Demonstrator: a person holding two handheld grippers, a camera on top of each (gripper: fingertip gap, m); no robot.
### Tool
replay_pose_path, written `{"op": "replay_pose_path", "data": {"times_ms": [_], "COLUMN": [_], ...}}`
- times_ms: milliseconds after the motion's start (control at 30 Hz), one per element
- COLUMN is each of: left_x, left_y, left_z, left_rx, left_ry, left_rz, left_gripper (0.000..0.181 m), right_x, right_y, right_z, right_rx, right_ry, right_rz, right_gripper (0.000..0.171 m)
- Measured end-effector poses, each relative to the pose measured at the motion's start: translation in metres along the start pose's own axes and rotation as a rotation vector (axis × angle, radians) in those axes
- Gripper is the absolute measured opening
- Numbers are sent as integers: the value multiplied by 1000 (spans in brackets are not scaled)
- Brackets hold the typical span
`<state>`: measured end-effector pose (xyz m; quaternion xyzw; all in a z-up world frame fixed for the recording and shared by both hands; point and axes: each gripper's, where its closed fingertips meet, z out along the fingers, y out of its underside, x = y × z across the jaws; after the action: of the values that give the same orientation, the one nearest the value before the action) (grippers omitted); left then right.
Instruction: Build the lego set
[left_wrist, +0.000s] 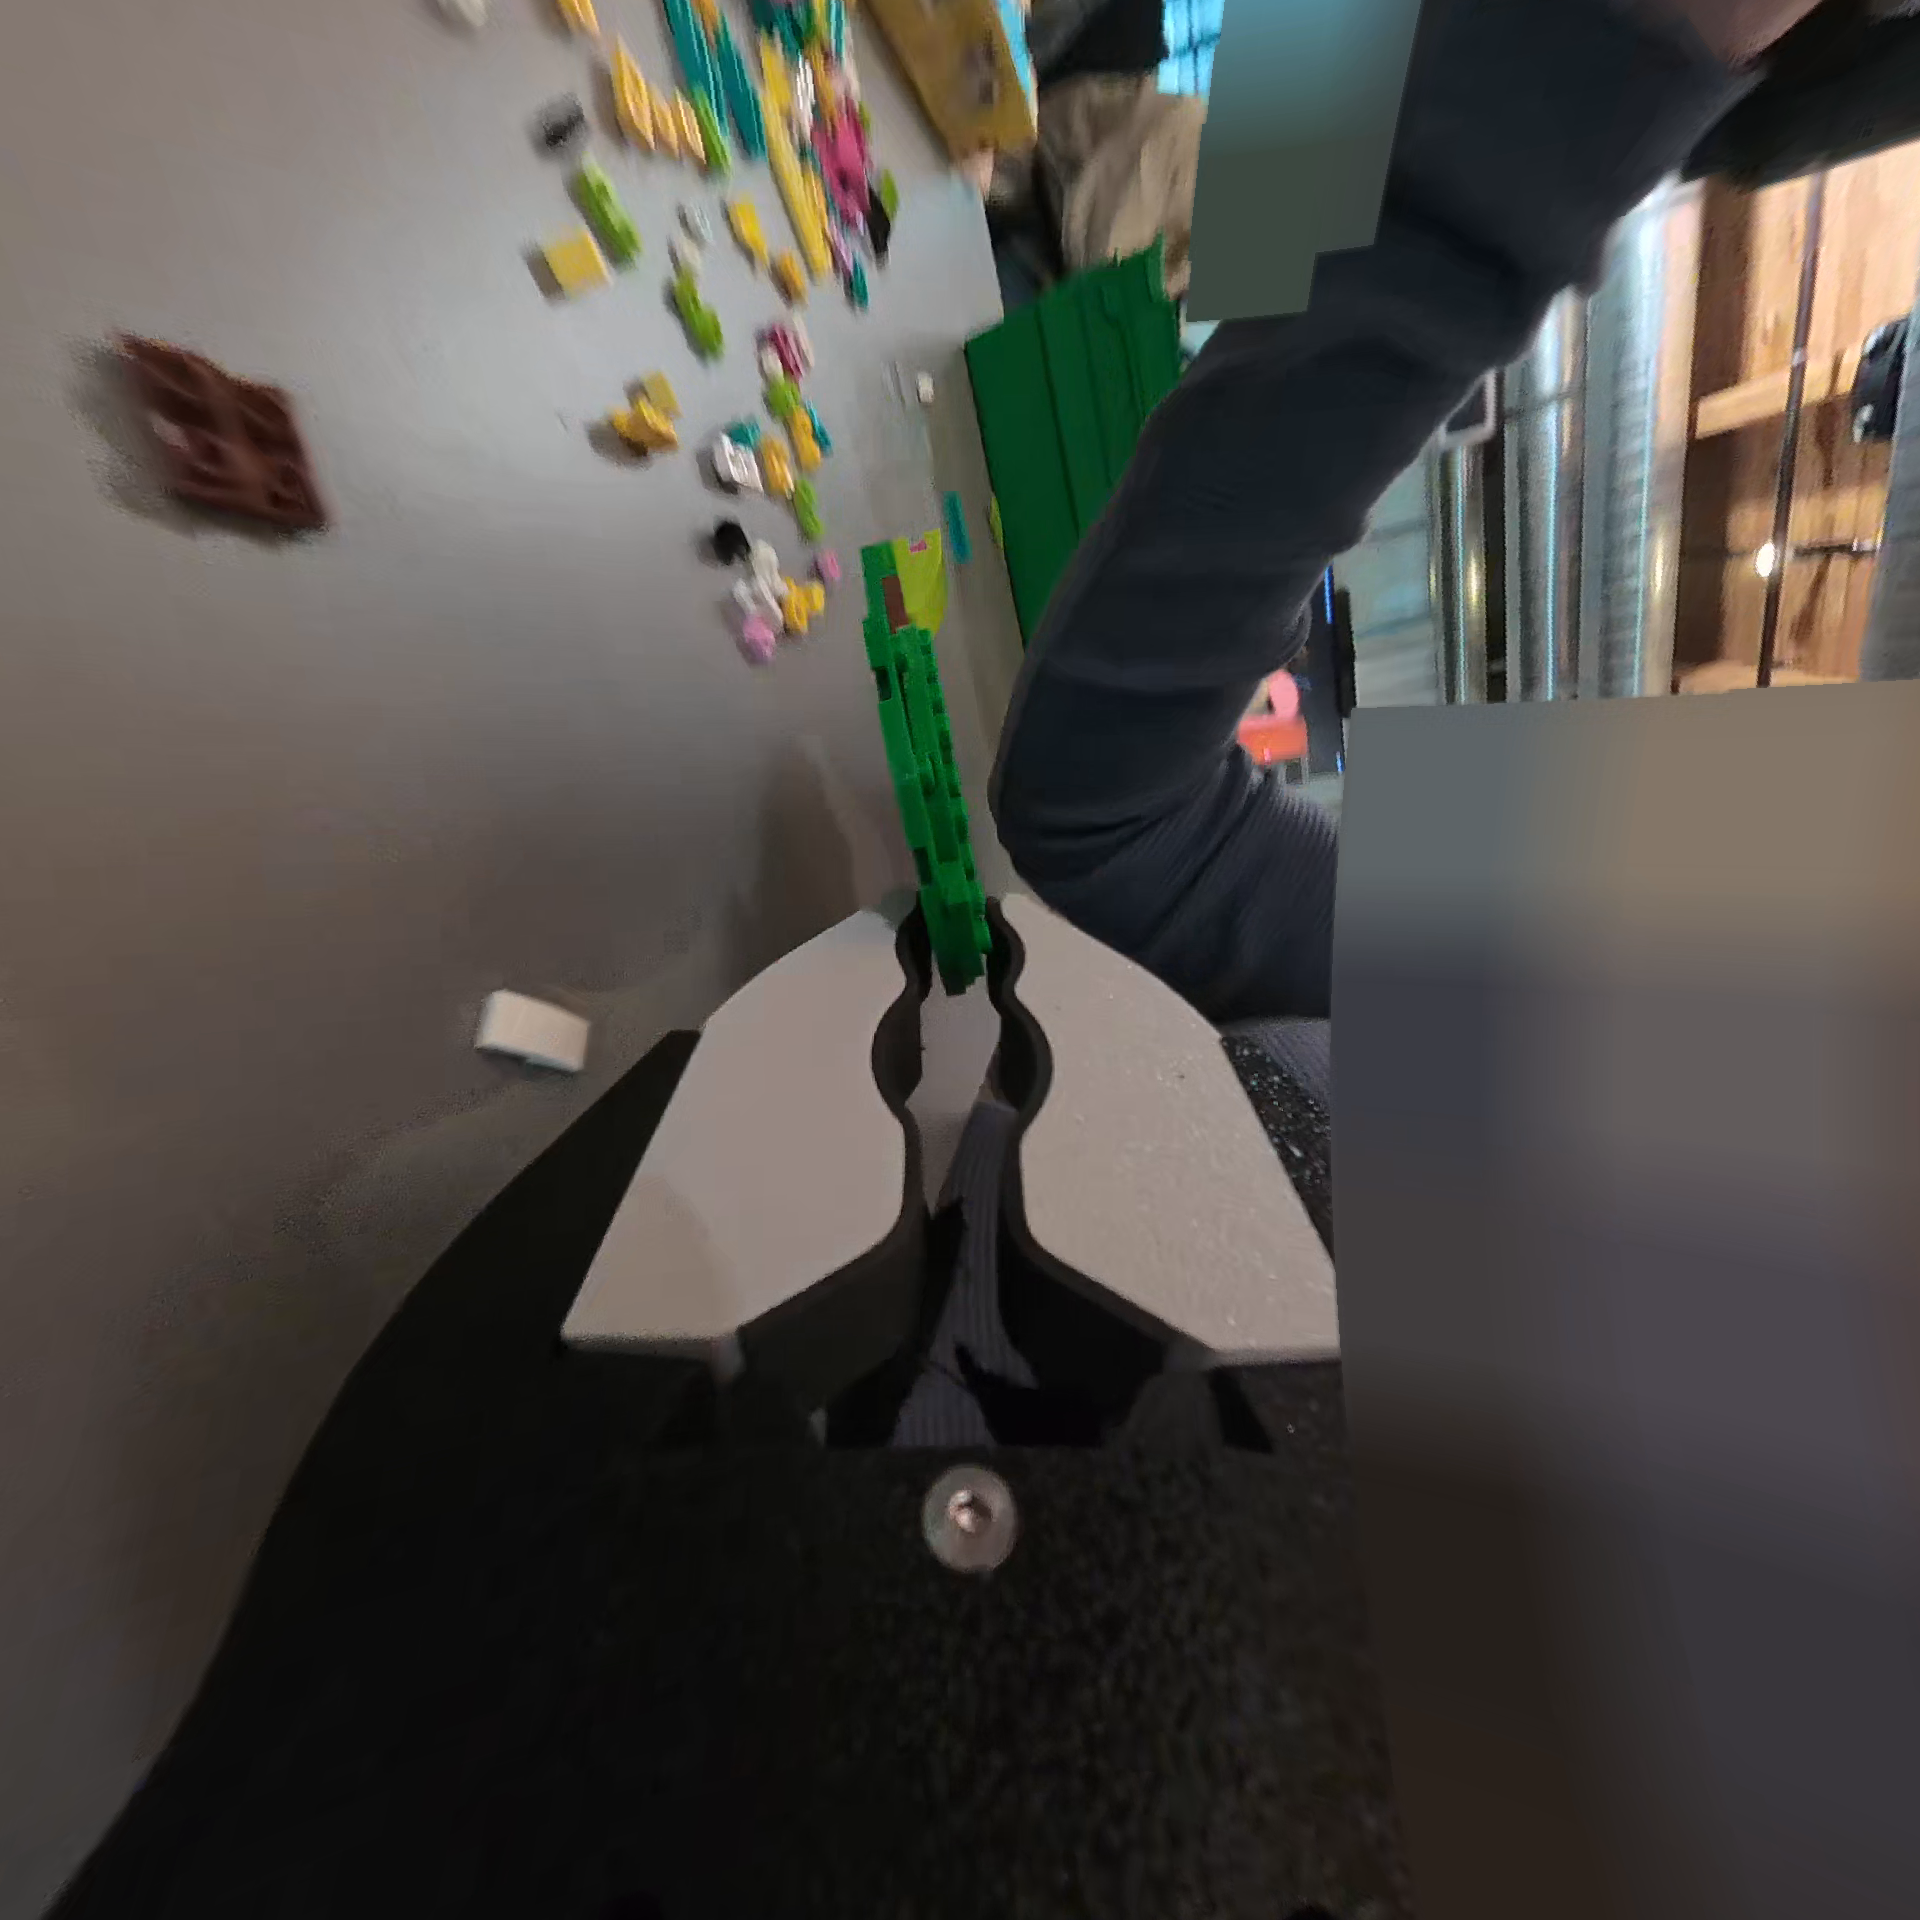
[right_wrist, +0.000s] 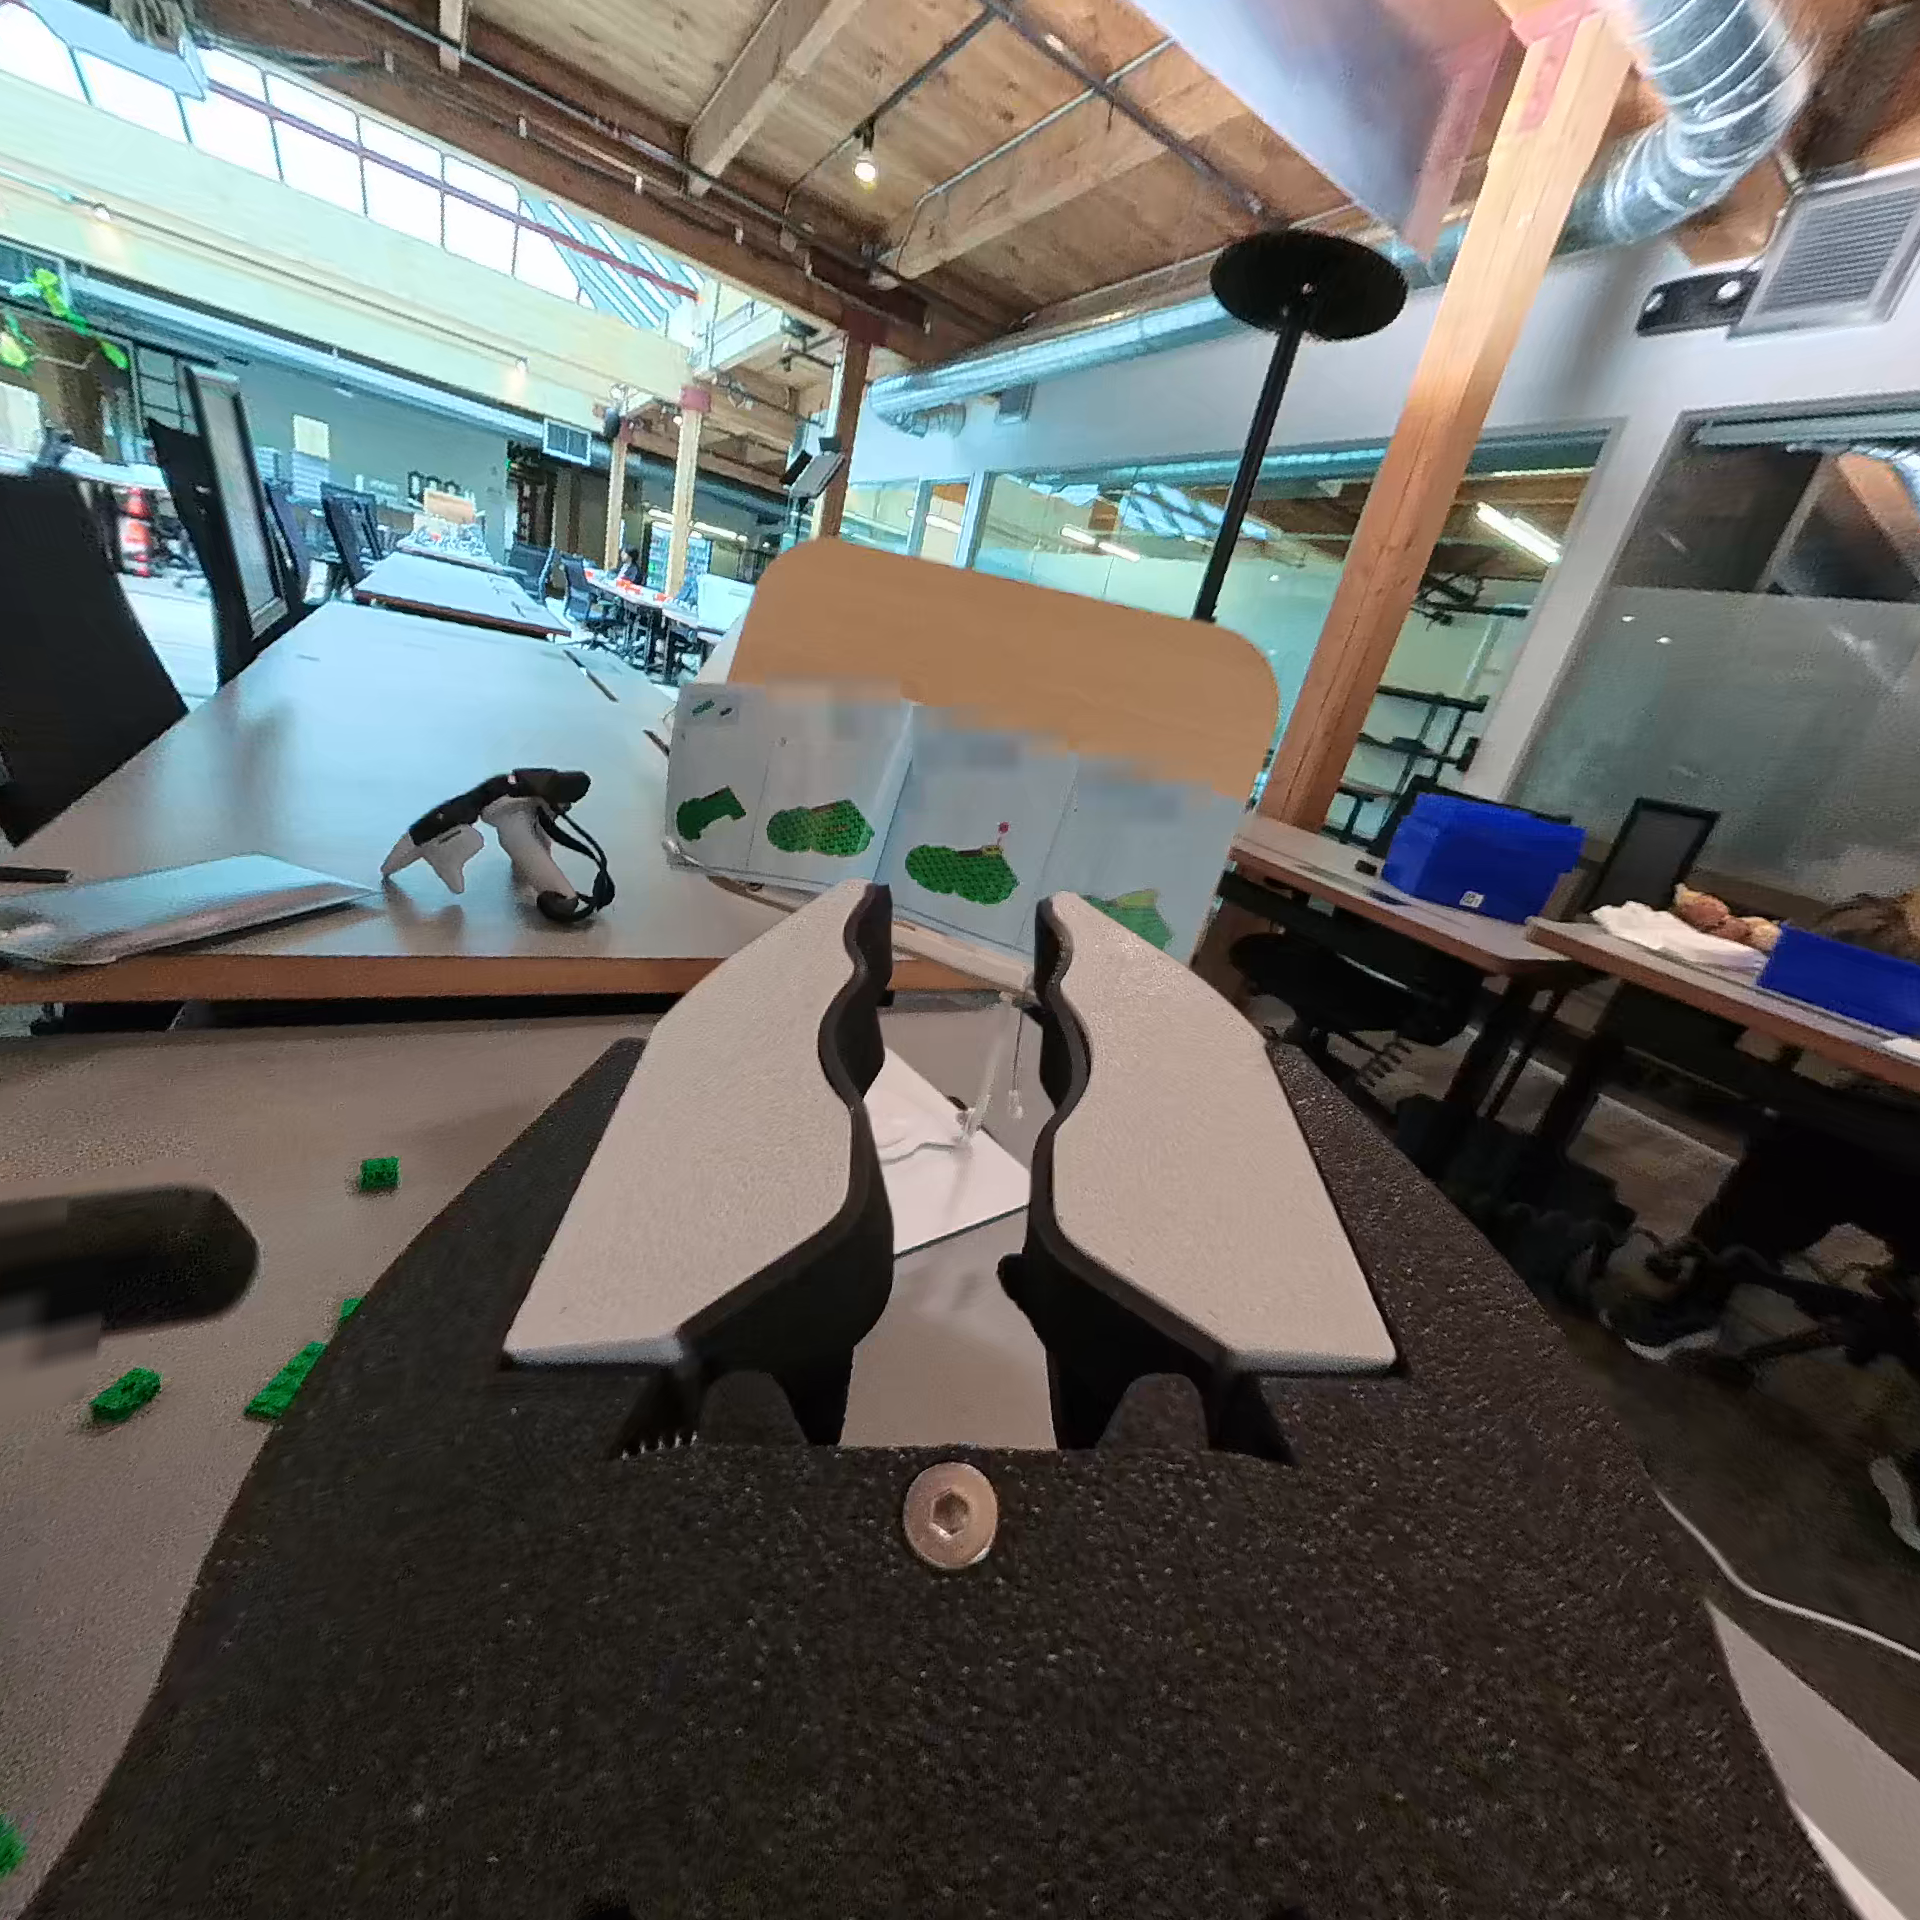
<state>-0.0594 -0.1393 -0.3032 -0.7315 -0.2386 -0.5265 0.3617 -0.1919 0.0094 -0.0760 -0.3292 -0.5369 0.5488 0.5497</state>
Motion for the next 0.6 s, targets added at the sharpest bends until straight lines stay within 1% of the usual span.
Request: {"op": "replay_pose_path", "data": {"times_ms": [100,200,233,267,333,400,533,600], "left_x": [-8,-16,-16,-18,-23,-20,-26,-27], "left_y": [16,21,19,18,16,16,10,8], "left_z": [26,43,46,46,43,37,16,4], "left_rx": [-132,-181,-170,-165,-171,-179,-145,-139], "left_ry": [-19,-71,-88,-124,-217,-250,-400,-450], "left_rz": [-34,-34,-26,-8,37,64,141,160], "left_gripper": [10,10,18,30,50,64,77,79], "right_x": [6,12,15,17,21,26,32,35], "right_y": [-15,-26,-27,-27,-24,-15,13,19], "right_z": [-21,-41,-46,-51,-55,-54,-39,-30], "right_rx": [21,34,28,19,-10,-49,-142,-155], "right_ry": [39,82,97,107,124,131,94,81], "right_rz": [-6,-11,-13,-15,-9,3,78,109], "right_gripper": [25,23,23,23,23,23,25,25]}}
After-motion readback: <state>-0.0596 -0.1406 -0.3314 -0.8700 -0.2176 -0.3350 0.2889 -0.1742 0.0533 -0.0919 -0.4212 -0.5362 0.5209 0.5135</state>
